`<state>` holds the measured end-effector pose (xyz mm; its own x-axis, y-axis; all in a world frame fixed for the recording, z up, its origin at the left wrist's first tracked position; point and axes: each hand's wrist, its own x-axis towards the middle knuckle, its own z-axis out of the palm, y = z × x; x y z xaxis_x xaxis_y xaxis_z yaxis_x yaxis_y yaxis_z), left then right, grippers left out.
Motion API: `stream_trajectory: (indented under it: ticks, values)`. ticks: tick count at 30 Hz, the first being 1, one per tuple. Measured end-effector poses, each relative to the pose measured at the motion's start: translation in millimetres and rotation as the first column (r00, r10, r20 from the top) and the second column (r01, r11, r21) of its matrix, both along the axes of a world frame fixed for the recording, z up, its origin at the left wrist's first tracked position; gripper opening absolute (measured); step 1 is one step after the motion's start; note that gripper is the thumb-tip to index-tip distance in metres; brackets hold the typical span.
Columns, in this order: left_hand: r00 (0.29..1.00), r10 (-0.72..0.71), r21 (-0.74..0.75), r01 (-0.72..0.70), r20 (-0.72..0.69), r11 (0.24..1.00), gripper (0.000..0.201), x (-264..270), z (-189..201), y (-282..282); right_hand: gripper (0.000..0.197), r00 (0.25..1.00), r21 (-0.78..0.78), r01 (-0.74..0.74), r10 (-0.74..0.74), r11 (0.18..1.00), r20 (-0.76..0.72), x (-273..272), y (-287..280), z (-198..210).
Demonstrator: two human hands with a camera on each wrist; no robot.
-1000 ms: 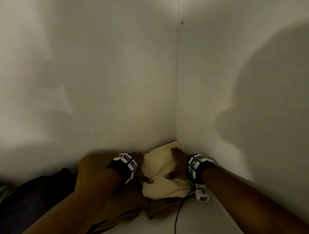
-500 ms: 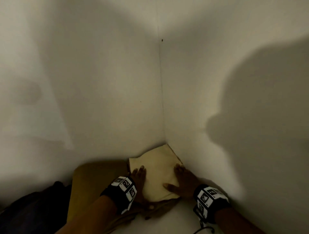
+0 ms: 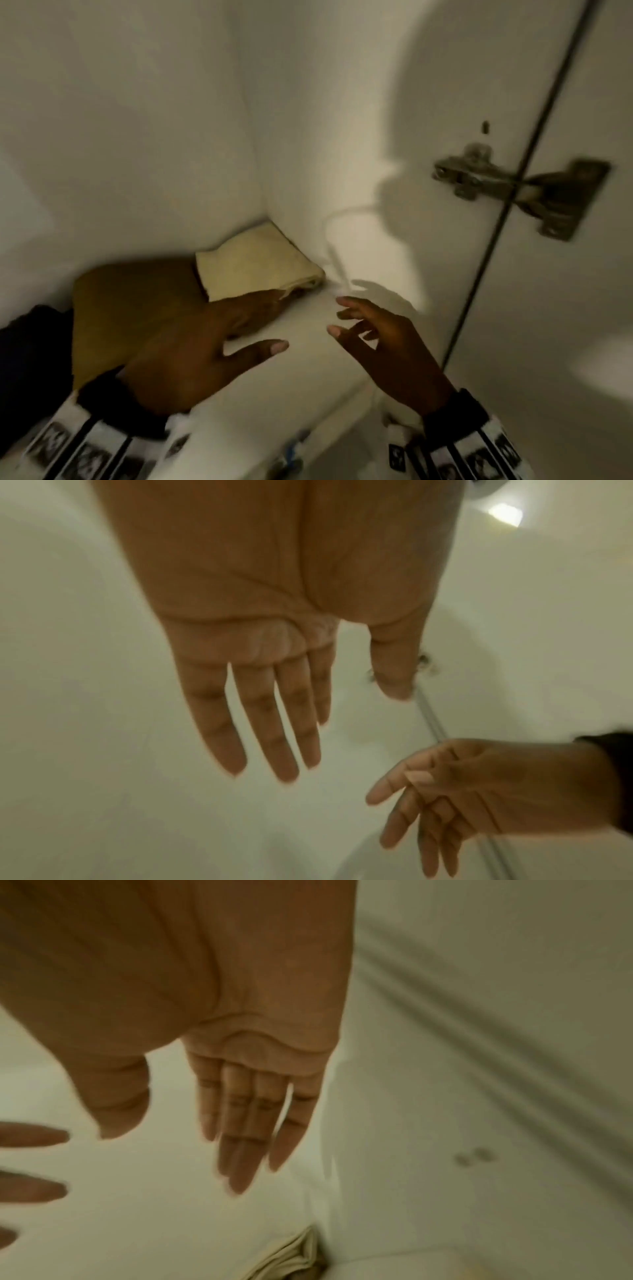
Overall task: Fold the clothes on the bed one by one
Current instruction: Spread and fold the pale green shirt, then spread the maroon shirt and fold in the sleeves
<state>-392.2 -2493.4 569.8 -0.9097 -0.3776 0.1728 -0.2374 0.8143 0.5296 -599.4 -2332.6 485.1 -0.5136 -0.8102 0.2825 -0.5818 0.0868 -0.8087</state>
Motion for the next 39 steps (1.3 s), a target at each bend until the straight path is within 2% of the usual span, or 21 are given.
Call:
stream_trajectory:
  ticks: [1,2,4,5,7,8,10,11,13,15,16,17,18,19,20,24,29,30,33,35,39]
  values:
    - [0.995,0.001,0.094,0.008,-0.097,0.996,0.054,6.7,-12.7,37.2,0.05,1.0,0.004,0.027,-0.027,1.0,0.005,16.3,45.1,-3.3]
    - [0.982,0.001,0.131,0.024,-0.187,0.991,0.048,10.8,-20.4,48.8,0.047,1.0,-0.022,0.003,-0.004,1.0,-0.018,21.6,54.7,4.1]
    - [0.972,-0.075,0.27,0.135,-0.222,0.954,0.044,4.6,-62.0,121.9,0.043,0.986,0.019,0.167,-0.167,0.986,0.012,51.3,155.7,-12.1]
    - [0.968,-0.068,0.281,0.137,-0.243,0.95,0.042,0.0,-72.1,127.1,0.04,0.983,0.008,0.176,-0.175,0.984,-0.052,46.4,157.8,-10.9]
    - [0.948,-0.279,0.302,0.314,-0.154,0.9,0.036,-17.3,-117.0,210.5,0.034,0.902,0.051,0.431,-0.43,0.901,-0.02,81.6,268.0,-32.8]
    - [0.941,-0.302,0.27,0.334,-0.156,0.903,0.036,-22.9,-123.3,211.4,0.031,0.903,0.043,0.428,-0.426,0.903,-0.061,70.7,266.7,-38.8]
    - [0.835,-0.543,0.315,0.54,-0.089,0.78,0.037,-33.1,-164.0,307.0,0.03,0.756,0.116,0.652,-0.654,0.749,-0.024,114.3,377.3,-71.5]
    - [0.836,-0.541,0.304,0.54,-0.091,0.785,0.036,-35.2,-170.5,308.9,0.029,0.766,0.124,0.639,-0.643,0.759,-0.012,107.0,376.8,-84.1]
    - [0.684,-0.728,0.354,0.69,-0.033,0.632,0.034,-29.4,-204.3,401.7,0.024,0.572,0.172,0.804,-0.819,0.569,0.039,159.8,473.4,-118.1]
    - [0.516,-0.856,0.381,0.788,0.017,0.483,0.036,-12.9,-229.4,505.6,0.017,0.315,0.198,0.924,-0.945,0.326,0.085,222.5,570.4,-148.6]
    - [0.511,-0.859,0.407,0.777,0.036,0.479,0.038,-10.0,-233.8,500.1,0.015,0.305,0.19,0.924,-0.939,0.332,0.157,221.4,561.6,-162.3]
    - [0.413,-0.91,0.429,0.816,0.035,0.387,0.04,2.6,-246.6,545.8,0.015,0.167,0.22,0.953,-0.967,0.209,0.195,257.0,597.5,-173.8]
    - [0.314,-0.949,0.453,0.84,0.039,0.297,0.042,16.8,-257.1,592.2,0.016,0.057,0.228,0.967,-0.969,0.113,0.24,289.7,630.4,-181.1]
    - [0.309,-0.95,0.458,0.839,0.046,0.295,0.043,21.1,-260.2,602.8,0.017,0.025,0.227,0.969,-0.956,0.095,0.294,299.1,634.7,-182.5]
    - [0.255,-0.966,0.481,0.841,0.047,0.246,0.043,28.0,-264.4,626.7,0.016,-0.043,0.233,0.972,-0.942,0.038,0.332,320.3,650.3,-184.6]
    - [-0.096,-0.988,0.468,0.883,0.118,-0.03,0.029,72.9,-287.6,737.4,0.016,-0.342,0.247,0.931,-0.879,-0.269,0.332,431.1,722.5,-191.6]
    - [-0.499,-0.845,0.464,0.805,0.193,-0.37,0.017,134.9,-307.5,849.1,0.015,-0.74,0.255,0.665,-0.571,-0.702,0.356,578.9,770.6,-209.5]
    - [-0.538,-0.815,0.446,0.797,0.217,-0.408,0.016,143.7,-310.8,868.6,0.015,-0.785,0.244,0.597,-0.494,-0.764,0.374,598.8,775.5,-212.5]
    - [-0.62,-0.746,0.461,0.75,0.242,-0.474,0.021,164.1,-316.6,917.5,0.011,-0.849,0.24,0.453,-0.334,-0.859,0.409,634.9,788.6,-213.0]
    - [-0.664,-0.7,0.457,0.725,0.263,-0.515,0.004,176.3,-311.2,949.6,0.01,-0.855,0.242,0.422,-0.295,-0.874,0.426,645.8,803.7,-207.4]
    - [-0.69,-0.693,0.461,0.694,0.207,-0.553,0.004,188.3,-310.9,1026.3,0.011,-0.842,0.275,0.477,-0.345,-0.835,0.415,656.8,860.1,-206.2]
